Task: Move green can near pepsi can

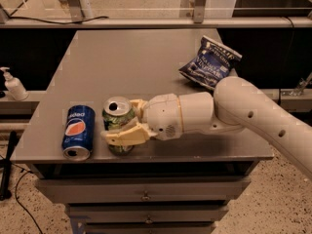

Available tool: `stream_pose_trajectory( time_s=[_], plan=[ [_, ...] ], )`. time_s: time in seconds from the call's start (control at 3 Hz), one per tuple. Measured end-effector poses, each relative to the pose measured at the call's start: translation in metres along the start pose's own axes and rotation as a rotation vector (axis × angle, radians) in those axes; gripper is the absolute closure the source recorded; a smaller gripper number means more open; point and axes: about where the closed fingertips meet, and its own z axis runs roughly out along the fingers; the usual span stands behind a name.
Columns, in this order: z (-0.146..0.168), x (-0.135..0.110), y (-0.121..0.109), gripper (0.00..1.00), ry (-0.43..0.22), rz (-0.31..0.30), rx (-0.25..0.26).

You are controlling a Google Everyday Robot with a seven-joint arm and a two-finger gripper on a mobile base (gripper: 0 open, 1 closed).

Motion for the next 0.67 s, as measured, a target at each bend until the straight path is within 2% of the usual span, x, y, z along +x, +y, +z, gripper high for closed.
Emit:
stream_pose_trajectory(
  time_s=[0.33, 0.67],
  plan=[
    [0.0000, 0.0000, 0.0001, 0.14, 0.000, 0.000, 0.000],
    [0.0039, 0.0043, 0.0042, 0.00, 0.023, -0.015, -0.007]
  ],
)
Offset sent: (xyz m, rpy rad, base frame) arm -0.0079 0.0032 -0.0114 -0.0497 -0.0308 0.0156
